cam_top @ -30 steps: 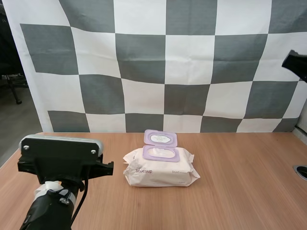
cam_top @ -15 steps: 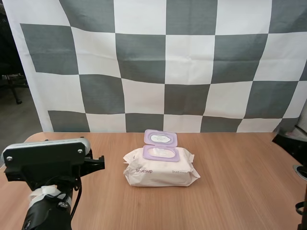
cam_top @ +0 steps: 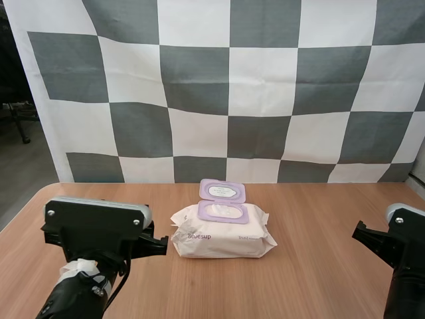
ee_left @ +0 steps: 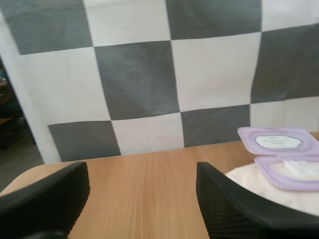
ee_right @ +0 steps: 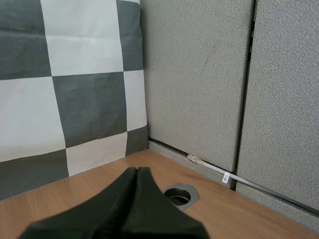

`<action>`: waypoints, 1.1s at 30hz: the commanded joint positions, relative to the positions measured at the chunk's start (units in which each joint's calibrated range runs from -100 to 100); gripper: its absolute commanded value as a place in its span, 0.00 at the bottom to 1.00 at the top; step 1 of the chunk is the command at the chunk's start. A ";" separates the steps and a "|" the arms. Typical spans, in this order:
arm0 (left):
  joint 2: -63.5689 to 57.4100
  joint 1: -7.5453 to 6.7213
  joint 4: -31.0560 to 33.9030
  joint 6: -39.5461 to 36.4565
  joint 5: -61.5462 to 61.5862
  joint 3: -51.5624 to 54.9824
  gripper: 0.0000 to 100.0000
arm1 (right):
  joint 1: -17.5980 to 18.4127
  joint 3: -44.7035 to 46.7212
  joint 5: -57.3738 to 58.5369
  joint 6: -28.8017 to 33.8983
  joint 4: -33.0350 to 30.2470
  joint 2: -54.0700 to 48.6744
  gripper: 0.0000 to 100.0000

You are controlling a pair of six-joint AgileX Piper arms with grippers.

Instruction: Open the wet wipes lid

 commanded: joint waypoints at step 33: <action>-6.51 -0.82 -0.48 -1.07 13.45 0.00 0.02 | 0.75 0.07 39.03 44.99 -39.26 0.00 0.00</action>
